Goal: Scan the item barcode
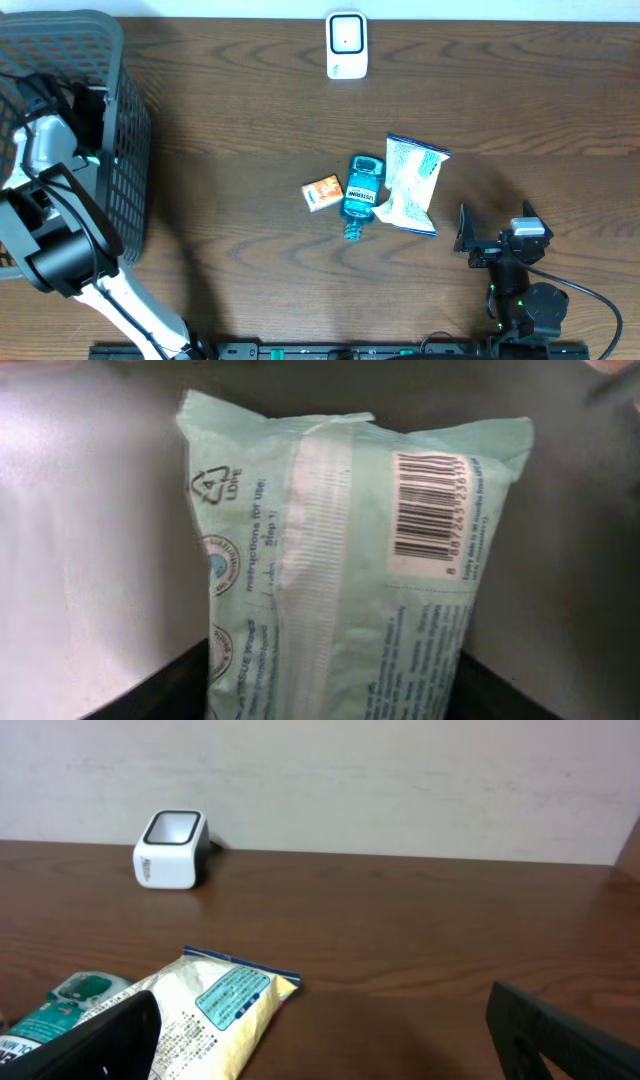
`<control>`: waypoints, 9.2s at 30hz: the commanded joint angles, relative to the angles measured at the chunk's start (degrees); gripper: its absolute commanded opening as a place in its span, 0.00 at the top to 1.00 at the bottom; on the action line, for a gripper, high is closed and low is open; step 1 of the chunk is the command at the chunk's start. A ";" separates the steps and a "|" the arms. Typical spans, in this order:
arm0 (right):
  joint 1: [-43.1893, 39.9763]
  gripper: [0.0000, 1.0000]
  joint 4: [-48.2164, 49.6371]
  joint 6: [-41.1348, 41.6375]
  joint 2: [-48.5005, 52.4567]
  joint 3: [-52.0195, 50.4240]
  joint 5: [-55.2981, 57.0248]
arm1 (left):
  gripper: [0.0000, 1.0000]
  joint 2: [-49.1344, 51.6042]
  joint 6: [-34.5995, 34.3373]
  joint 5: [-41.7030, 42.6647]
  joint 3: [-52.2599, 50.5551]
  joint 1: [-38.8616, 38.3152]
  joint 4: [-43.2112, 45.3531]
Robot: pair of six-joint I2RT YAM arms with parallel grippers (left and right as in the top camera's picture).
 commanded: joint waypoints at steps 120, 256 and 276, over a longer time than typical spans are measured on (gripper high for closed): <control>0.17 0.01 -0.17 0.39 -0.02 -0.09 0.28 | 0.92 -12.50 -36.33 -13.42 -20.17 -58.53 11.41; 0.17 0.01 0.33 29.20 0.07 -0.09 -9.60 | 0.02 -120.45 0.94 7.06 -21.97 -29.05 3.63; -0.04 0.01 -2.86 43.71 3.28 15.98 -31.43 | 0.02 -120.45 4.81 -1.99 -21.99 -30.99 14.60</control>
